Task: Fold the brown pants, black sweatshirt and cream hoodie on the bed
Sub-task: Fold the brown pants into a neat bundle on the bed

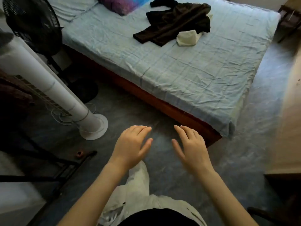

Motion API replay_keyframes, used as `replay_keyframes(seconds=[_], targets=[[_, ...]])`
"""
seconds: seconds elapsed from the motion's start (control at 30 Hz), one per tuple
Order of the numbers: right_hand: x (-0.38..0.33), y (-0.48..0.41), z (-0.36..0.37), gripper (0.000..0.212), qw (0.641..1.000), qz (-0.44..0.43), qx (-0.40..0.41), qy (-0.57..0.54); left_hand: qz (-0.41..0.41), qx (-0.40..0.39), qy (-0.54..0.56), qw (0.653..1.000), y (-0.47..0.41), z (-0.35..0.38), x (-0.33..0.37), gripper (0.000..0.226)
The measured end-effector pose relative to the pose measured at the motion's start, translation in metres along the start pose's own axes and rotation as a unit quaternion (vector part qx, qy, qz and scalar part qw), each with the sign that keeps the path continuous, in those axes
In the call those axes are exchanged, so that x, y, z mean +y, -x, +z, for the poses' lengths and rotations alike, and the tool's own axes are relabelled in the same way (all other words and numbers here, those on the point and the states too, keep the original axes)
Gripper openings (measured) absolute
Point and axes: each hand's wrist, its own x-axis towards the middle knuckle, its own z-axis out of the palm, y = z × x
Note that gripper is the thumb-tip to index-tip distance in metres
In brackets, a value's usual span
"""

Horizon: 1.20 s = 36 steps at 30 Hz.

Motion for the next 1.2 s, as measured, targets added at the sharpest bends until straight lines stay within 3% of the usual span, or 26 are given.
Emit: replay_keyframes(seconds=[0.33,0.57,0.93,1.2], targets=[[-0.055,-0.185,0.049,0.049,1.0,0.004,-0.03,0.005,-0.039,-0.016,-0.004,0.999,-0.115,-0.03,-0.146,0.053],[-0.096,-0.317,0.036,0.048,1.0,-0.023,0.009,-0.017,-0.017,0.009,-0.043,0.999,-0.224,-0.084,-0.233,0.054],[-0.036,-0.504,0.068,0.051,0.997,-0.011,-0.075,-0.01,-0.086,-0.045,-0.025,0.995,-0.384,-0.041,-0.308,0.055],[-0.016,-0.687,0.022,0.05,0.997,-0.057,-0.043,-0.02,-0.095,0.011,-0.01,0.995,-0.551,-0.094,-0.348,0.05]])
